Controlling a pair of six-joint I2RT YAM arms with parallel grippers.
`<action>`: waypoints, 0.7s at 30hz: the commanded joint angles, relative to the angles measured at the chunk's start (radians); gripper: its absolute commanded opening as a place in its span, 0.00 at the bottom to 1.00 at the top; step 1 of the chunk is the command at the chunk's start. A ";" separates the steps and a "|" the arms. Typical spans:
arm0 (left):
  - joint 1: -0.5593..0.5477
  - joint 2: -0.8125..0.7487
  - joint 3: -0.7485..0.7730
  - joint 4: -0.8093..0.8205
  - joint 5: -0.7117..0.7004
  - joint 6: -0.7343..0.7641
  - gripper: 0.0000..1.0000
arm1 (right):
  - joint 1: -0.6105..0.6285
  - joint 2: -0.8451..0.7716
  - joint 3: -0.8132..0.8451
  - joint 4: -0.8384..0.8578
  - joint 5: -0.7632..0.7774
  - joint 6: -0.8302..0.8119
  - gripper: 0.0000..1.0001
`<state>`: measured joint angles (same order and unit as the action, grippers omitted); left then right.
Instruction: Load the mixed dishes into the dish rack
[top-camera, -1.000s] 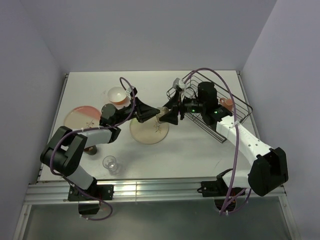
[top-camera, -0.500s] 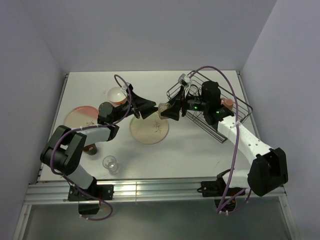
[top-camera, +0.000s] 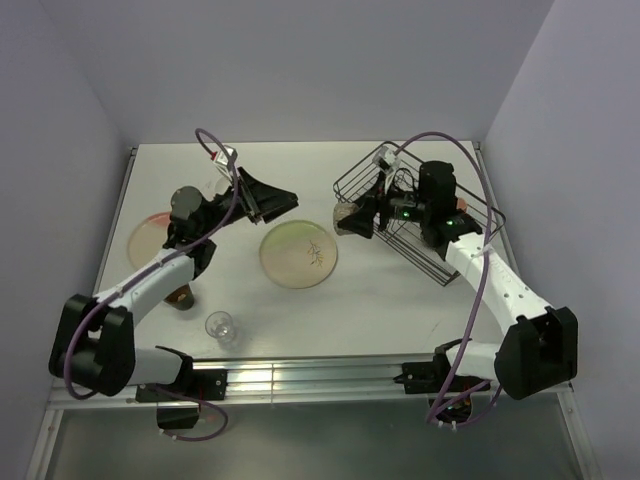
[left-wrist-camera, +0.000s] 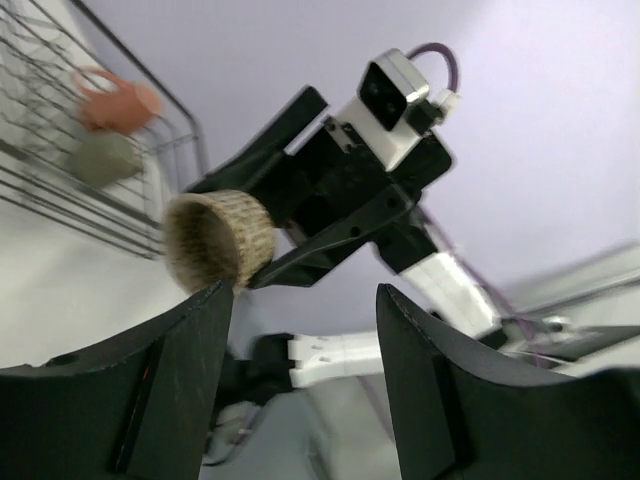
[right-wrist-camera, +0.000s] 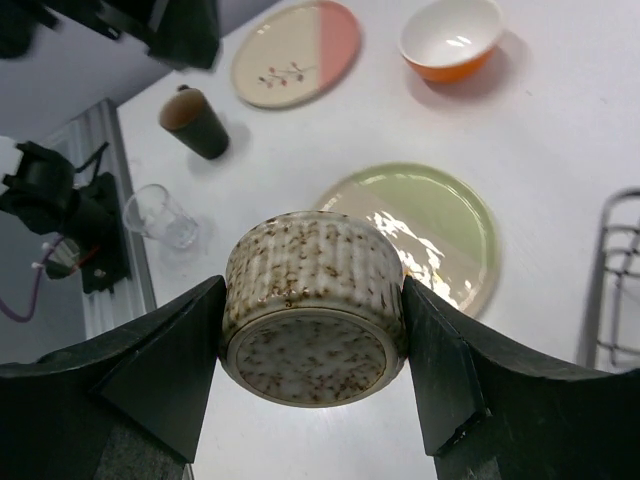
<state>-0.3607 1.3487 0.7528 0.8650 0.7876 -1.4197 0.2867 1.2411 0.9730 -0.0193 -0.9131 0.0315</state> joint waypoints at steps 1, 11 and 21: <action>0.025 -0.098 0.098 -0.416 -0.060 0.379 0.66 | -0.064 -0.051 0.053 -0.094 0.006 -0.076 0.16; 0.042 -0.301 0.165 -0.975 -0.428 0.784 0.76 | -0.403 0.004 0.254 -0.700 0.154 -0.435 0.16; 0.097 -0.384 0.099 -1.034 -0.478 0.883 0.80 | -0.583 0.253 0.542 -1.008 0.422 -0.697 0.16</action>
<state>-0.2829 0.9760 0.8688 -0.1364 0.3370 -0.6098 -0.2802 1.4403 1.4368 -0.8928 -0.5919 -0.5491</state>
